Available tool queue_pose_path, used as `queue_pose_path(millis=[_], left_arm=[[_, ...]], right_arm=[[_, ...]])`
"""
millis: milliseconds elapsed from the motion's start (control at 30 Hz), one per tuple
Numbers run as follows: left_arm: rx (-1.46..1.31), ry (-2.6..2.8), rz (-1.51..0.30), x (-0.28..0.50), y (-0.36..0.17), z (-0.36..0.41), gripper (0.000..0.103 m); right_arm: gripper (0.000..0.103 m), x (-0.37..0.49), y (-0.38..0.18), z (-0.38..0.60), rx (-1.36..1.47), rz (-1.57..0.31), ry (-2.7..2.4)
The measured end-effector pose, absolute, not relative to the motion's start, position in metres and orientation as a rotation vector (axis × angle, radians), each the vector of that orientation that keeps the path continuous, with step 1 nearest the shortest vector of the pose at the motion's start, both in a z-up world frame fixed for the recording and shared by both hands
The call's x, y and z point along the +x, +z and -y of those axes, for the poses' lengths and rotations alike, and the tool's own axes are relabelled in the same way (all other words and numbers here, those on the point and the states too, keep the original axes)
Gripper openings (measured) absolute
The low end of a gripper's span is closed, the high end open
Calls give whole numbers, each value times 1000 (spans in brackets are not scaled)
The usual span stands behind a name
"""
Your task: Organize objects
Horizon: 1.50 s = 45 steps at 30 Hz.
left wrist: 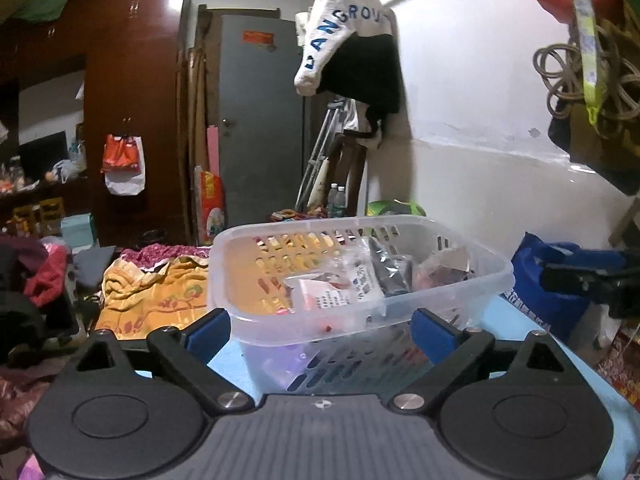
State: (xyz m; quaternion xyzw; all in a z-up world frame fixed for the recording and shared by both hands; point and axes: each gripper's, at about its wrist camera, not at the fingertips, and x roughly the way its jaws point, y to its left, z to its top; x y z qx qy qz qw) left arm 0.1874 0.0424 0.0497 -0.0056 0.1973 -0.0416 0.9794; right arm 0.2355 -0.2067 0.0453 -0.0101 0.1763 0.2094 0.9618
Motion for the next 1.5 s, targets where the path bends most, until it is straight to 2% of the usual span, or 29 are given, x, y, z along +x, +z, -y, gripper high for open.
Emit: queue_pose_path(millis=[1500], left_arm=[[3, -56, -415, 184, 44, -44, 98]], right_arm=[[103, 239, 40, 207, -63, -390, 417]])
